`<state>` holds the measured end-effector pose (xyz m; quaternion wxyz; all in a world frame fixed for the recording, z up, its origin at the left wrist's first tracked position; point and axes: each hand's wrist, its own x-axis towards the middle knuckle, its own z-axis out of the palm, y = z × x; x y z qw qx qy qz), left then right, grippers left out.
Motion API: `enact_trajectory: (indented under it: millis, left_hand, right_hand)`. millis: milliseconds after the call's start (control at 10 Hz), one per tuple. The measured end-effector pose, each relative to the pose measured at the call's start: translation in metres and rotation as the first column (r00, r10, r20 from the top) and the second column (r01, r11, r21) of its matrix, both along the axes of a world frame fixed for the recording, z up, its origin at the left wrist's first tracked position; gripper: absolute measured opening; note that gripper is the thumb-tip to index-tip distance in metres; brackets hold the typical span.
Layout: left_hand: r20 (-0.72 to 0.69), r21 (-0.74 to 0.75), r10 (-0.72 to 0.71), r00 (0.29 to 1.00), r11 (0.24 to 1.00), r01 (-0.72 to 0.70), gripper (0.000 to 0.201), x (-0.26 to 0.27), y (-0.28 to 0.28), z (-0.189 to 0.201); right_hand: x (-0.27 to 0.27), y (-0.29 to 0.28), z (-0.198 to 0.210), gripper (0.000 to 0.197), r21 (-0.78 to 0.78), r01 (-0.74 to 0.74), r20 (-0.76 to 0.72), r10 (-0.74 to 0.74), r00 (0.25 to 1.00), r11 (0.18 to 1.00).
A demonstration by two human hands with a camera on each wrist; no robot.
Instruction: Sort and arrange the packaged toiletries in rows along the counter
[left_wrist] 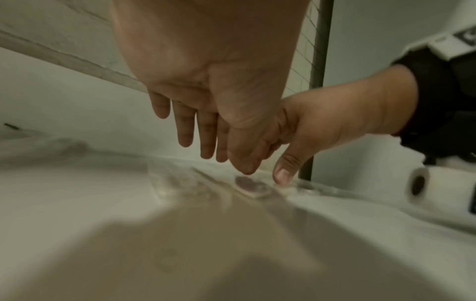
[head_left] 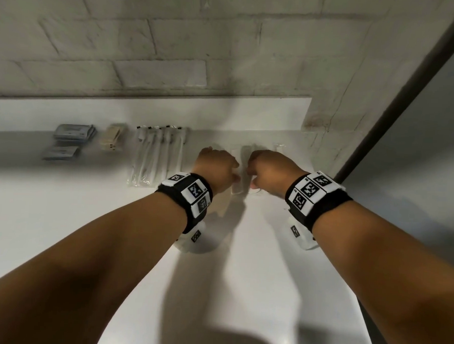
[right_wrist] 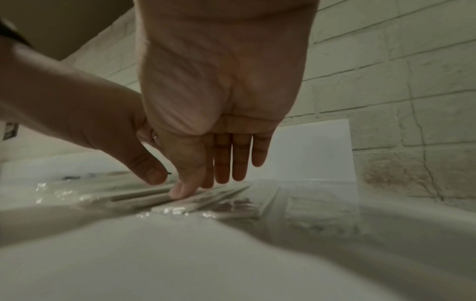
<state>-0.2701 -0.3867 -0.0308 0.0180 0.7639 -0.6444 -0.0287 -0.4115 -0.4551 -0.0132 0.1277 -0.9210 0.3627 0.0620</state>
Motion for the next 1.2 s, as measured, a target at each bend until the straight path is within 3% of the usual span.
enact_trajectory:
  millis: [100,200,300,600,1100,1200]
  left_hand:
    - [-0.088,-0.007,0.087,0.992,0.996,-0.088,0.043,0.017,0.005,0.005]
    - [-0.070,0.113,0.130,0.989,0.986,-0.122,0.038,0.024,0.015,0.011]
    - [-0.029,0.185,0.108,0.994,0.978,-0.100,0.028,0.017,0.022,0.014]
    - [-0.053,0.237,0.114,0.992,0.966,-0.098,0.018,0.013,0.027,0.014]
    - [-0.104,0.215,0.128,0.986,0.971,-0.103,0.016,0.013,0.029,0.012]
    - [-0.134,0.145,0.145,0.980,0.981,-0.126,0.019,0.014,0.031,0.012]
  right_hand:
    - [0.005,0.004,0.003,0.023,-0.023,-0.010,0.071,0.012,0.997,1.000]
    - [0.020,0.013,0.001,0.030,-0.003,0.002,0.022,-0.002,1.000,1.000]
    - [0.031,0.014,-0.005,0.026,0.066,0.024,-0.043,-0.022,0.999,0.998]
    - [0.029,0.013,-0.014,0.017,0.024,-0.006,-0.011,0.007,1.000,1.000]
    - [0.030,0.010,-0.020,0.027,-0.012,-0.042,-0.005,0.042,0.999,0.999]
    - [0.027,0.011,-0.015,0.029,-0.007,-0.053,-0.001,0.053,0.999,0.999]
